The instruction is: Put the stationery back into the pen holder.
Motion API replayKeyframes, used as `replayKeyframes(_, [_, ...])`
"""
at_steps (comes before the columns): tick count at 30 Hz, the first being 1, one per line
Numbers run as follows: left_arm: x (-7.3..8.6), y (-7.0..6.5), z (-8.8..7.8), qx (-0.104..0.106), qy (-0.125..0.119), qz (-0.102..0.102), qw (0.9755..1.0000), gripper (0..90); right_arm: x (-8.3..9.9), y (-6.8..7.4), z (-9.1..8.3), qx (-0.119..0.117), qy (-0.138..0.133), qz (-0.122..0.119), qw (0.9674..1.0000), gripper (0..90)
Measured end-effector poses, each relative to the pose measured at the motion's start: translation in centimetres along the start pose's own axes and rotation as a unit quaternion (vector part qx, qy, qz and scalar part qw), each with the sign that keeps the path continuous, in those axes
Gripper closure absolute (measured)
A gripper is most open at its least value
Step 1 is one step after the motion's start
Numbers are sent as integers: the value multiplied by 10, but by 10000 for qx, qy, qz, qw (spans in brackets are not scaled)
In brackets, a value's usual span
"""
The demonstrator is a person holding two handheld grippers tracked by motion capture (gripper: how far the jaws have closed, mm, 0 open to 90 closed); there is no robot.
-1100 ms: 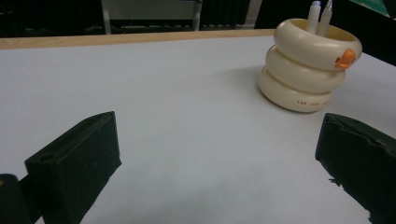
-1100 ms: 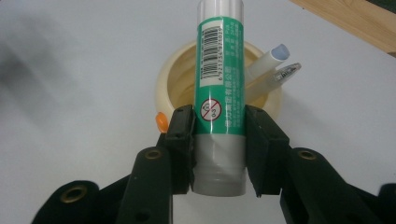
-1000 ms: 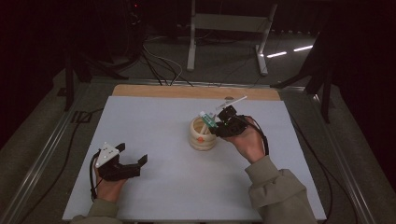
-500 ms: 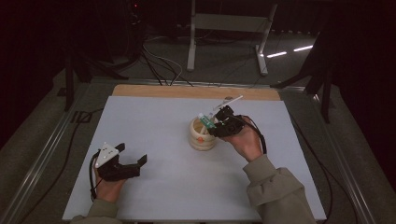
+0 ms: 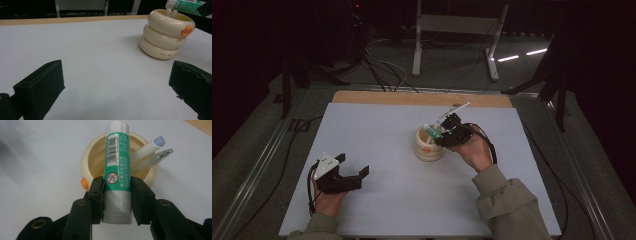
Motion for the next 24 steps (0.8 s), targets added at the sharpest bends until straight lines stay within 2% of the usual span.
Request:
replayKeyframes(15, [0,1,1,-9,14,-13,10000,3,-5,1,6,11,24,-25,10000,649])
replayKeyframes(24, [1,1,1,-14,24,-22,10000,3,-10,2,12,29,142,-75,9999,646])
Point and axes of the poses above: each handheld gripper's, and its own axes: z roughly forward along the jaws, x roughly out of its underside, y roughly to its left, the point moved 10 cm from there along z, roughly forward along the jaws, and after that the axes turned 10 degrees about x, right-handed, at the moved point
